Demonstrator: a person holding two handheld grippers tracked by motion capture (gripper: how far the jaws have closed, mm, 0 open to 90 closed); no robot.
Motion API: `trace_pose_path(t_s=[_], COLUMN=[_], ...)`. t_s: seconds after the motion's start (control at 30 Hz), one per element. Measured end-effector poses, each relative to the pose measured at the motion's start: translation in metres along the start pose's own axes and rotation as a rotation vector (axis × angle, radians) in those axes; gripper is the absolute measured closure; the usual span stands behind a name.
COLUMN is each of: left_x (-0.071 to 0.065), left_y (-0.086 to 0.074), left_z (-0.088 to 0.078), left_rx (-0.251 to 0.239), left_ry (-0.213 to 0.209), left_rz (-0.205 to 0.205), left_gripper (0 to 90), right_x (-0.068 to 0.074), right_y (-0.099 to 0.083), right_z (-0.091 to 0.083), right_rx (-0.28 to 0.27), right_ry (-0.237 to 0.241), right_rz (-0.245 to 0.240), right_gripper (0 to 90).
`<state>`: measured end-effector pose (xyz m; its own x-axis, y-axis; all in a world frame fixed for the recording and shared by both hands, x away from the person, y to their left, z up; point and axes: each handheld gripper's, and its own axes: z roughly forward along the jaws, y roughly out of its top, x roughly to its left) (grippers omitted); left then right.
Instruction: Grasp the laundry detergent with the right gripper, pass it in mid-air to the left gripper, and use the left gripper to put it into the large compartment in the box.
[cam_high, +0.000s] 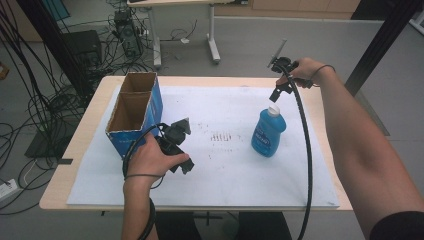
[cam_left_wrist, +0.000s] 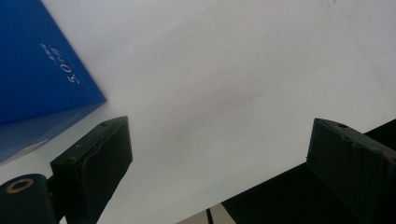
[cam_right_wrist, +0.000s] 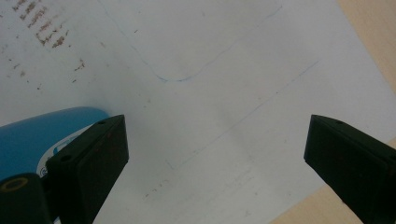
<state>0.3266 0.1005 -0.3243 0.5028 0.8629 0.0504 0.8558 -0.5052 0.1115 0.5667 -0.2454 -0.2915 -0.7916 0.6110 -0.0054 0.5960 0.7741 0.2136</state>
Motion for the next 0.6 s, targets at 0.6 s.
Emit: trace_pose_path(t_s=[0.6], left_x=[-0.003], left_y=[0.004], left_z=[0.003], left_rx=[-0.005], left_ry=[-0.009], left_rz=[0.016], left_gripper=[7.2], right_x=[-0.004], right_y=[-0.01], right_z=[-0.002], right_rx=[-0.045], right_ry=[0.003], right_rz=[0.06], right_gripper=[6.0])
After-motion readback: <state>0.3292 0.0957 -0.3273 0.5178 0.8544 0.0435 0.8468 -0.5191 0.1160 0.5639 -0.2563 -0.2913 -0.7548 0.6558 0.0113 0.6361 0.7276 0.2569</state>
